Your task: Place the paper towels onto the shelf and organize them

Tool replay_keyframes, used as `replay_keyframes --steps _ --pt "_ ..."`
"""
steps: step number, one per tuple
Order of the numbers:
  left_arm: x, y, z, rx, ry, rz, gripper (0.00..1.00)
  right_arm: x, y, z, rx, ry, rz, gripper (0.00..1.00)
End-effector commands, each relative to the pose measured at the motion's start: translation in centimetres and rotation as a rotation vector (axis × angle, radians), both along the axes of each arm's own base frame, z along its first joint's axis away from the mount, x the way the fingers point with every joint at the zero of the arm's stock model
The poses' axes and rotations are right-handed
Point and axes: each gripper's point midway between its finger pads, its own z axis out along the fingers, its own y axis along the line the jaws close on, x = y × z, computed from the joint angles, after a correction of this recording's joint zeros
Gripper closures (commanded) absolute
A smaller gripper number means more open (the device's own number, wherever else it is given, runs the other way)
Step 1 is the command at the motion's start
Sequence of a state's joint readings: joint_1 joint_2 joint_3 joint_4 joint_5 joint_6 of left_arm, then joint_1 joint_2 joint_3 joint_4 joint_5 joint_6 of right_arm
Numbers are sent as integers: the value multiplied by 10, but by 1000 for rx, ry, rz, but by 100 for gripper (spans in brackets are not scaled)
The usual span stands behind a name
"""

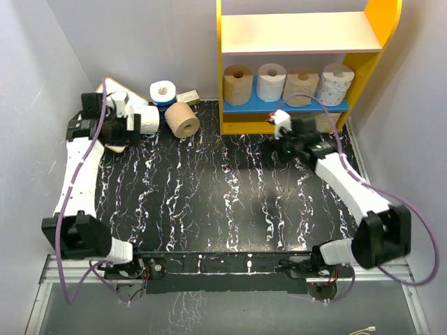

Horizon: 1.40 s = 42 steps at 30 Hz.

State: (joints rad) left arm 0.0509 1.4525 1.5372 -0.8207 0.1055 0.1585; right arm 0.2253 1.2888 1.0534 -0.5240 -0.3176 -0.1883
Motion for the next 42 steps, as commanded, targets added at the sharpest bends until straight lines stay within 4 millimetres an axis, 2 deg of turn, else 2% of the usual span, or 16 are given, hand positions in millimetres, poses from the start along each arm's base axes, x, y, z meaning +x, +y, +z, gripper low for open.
replay_keyframes --steps 1,4,6,9,11,12,16,20,23,28,30,34,37,42 --pt "-30 26 5 -42 -80 110 6 38 27 10 -301 -131 91 2" --pt "-60 44 -8 -24 -73 181 6 54 81 20 -436 -294 232 2" --pt "-84 58 -17 2 -57 249 6 60 123 36 -487 -468 331 2" --pt "-111 65 -25 20 -49 303 6 81 174 75 -410 -711 409 1" --pt "-124 69 -30 21 -39 335 6 104 199 96 -338 -761 390 1" --pt "-128 75 -30 31 -42 368 7 115 214 86 -320 -752 413 1" --pt "-135 85 -29 34 -37 431 8 140 261 88 -259 -909 531 2" --pt "-138 95 -29 8 -47 498 9 185 297 54 -214 -844 519 2" --pt "-144 100 -28 -8 -51 533 9 204 311 39 -147 -825 532 2" --pt "-146 90 -29 -63 -63 511 9 221 318 10 -109 -825 546 2" --pt "-146 91 -29 -66 -69 516 9 222 319 1 -112 -815 554 3" --pt "-147 95 -30 -64 -83 532 8 222 320 -3 -115 -830 566 4" --pt "-147 95 -30 -64 -84 533 8 231 319 5 -129 -889 524 8" --pt "-147 95 -29 -64 -87 535 8 242 322 1 -152 -950 514 9"
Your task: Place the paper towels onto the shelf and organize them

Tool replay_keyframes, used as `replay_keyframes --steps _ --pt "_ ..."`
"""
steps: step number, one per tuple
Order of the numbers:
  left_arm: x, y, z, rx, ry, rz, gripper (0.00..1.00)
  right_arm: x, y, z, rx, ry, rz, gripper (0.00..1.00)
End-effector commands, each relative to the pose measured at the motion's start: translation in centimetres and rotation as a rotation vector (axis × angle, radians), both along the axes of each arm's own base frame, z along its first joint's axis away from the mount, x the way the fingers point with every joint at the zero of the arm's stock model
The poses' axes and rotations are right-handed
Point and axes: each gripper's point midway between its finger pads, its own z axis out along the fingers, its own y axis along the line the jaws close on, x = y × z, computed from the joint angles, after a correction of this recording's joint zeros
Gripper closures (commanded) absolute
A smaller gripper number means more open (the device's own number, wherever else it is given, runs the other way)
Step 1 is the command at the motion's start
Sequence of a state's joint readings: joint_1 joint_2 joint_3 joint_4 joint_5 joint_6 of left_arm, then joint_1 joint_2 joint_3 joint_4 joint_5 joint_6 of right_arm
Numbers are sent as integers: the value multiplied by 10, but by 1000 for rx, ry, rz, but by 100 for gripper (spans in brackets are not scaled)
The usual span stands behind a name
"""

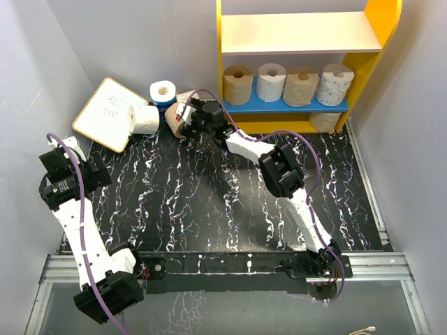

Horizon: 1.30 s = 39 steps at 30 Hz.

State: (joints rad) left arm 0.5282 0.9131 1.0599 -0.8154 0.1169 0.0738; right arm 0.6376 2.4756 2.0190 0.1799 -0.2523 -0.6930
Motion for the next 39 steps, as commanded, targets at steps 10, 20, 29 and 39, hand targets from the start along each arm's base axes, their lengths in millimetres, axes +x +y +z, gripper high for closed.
replay_keyframes --steps 10,20,29,39 --pt "-1 2 -3 -14 -7 20 8 29 24 15 43 -206 32 49" --pt "0 4 -7 -14 -1 23 8 0 21 44 160 -58 49 100" --pt "0 3 -5 -11 -13 17 8 -60 -19 81 286 409 -132 100" --pt "1 0 -4 -12 -25 2 7 -106 -83 82 367 872 -622 100"
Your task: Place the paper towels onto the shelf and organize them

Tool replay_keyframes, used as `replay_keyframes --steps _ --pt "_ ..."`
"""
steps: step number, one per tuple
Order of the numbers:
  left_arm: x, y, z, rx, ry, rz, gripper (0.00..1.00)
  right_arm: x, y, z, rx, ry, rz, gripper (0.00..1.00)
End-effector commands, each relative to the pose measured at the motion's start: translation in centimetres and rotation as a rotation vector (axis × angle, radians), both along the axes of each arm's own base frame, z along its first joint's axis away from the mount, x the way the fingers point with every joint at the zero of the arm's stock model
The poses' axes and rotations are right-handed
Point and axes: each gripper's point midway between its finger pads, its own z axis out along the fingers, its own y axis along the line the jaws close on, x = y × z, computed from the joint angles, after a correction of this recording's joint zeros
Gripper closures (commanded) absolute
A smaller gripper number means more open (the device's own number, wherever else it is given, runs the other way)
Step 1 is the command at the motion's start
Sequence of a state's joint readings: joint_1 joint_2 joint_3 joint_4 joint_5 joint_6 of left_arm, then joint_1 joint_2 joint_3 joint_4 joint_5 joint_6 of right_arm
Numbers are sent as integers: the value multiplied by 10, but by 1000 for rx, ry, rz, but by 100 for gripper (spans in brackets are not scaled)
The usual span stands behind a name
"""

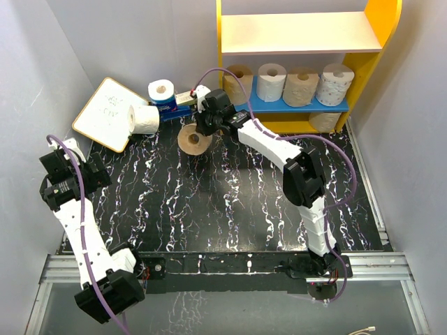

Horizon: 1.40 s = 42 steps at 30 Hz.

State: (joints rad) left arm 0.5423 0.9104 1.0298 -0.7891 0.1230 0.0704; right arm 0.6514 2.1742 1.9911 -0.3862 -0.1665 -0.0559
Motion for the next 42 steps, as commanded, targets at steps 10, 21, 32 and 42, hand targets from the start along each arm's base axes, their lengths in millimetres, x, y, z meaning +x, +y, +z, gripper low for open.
replay_keyframes --steps 10,21,32,42 --pt "-1 -3 7 6 -40 -6 7 -69 -143 25 847 857 -1028 100" --pt "-2 -1 8 13 -42 9 7 -31 -295 38 1030 669 -1529 100" --pt "-4 1 11 24 -52 19 7 -16 -360 34 996 405 -1743 100" --pt "-7 2 13 35 -62 33 7 -10 -373 7 959 391 -1770 100"
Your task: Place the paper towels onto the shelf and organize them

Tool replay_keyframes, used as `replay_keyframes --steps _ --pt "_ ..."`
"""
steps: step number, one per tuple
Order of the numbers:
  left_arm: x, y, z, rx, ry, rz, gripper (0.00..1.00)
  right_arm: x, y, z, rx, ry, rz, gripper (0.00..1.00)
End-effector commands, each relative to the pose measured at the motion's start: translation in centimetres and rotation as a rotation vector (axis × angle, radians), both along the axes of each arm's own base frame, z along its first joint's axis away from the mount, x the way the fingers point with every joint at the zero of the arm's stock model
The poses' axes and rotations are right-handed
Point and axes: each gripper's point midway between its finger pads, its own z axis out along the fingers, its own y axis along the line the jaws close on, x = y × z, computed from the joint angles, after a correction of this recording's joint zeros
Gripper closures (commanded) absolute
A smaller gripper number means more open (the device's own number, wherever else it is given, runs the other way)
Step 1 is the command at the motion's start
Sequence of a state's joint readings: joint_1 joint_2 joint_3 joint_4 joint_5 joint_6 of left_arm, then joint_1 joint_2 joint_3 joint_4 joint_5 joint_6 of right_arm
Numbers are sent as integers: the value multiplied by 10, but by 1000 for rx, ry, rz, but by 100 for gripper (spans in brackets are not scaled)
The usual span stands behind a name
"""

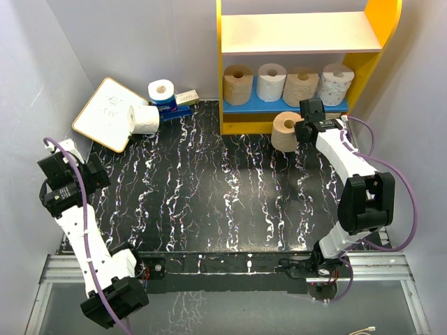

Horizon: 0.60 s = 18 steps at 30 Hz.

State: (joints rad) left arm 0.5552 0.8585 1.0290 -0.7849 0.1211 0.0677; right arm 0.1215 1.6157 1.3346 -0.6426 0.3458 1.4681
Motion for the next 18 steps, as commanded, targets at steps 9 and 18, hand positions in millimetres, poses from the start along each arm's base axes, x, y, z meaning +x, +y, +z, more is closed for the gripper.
replay_keyframes --steps 9,18 --pt "-2 3 2 9 -13 23 7 30 -32 -13 -6 -55 -66 100" --pt "-2 4 0 4 -5 24 7 44 -51 -14 -27 -104 -110 100"
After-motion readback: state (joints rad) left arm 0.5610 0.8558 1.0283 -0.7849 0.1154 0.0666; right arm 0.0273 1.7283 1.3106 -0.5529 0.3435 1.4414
